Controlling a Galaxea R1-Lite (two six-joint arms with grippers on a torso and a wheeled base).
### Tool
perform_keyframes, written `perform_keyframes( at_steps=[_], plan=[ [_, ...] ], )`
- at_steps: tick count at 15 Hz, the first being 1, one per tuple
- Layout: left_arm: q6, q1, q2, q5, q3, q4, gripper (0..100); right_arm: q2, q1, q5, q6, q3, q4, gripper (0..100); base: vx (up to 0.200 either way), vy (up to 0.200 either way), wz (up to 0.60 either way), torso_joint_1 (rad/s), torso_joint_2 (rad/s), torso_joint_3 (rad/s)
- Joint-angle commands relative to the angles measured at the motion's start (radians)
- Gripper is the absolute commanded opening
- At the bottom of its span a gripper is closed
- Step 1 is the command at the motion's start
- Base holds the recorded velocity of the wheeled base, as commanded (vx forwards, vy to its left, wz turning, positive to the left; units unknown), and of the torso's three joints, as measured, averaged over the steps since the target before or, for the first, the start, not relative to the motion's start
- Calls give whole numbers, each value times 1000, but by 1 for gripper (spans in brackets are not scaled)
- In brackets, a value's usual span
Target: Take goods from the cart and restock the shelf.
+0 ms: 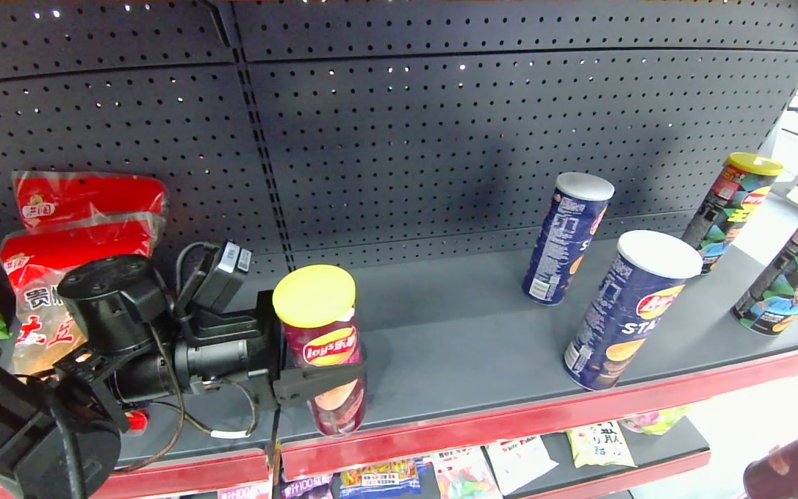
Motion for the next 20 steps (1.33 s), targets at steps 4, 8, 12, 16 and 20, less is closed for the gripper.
perform_keyframes(
  at_steps=[4, 8, 12, 16, 20],
  plan=[
    [1, 7, 10, 46, 6, -43, 100, 0, 0, 0, 0, 0, 0, 0, 0, 0, 0, 0, 0, 0],
    [-3, 33, 10, 51, 92, -141, 100, 0, 0, 0, 0, -1, 0, 0, 0, 0, 0, 0, 0, 0],
    [-2, 93, -9, 42, 139, -155, 100, 0, 0, 0, 0, 0, 0, 0, 0, 0, 0, 0, 0, 0],
    [-2, 130, -38, 40, 170, -155, 100, 13, 0, 2, 0, -1, -2, 0, 0, 0, 0, 0, 0, 0],
    [-9, 148, -93, 39, 219, -155, 100, 30, 0, 5, 0, -6, -2, 0, 0, 0, 0, 0, 0, 0]
  ],
)
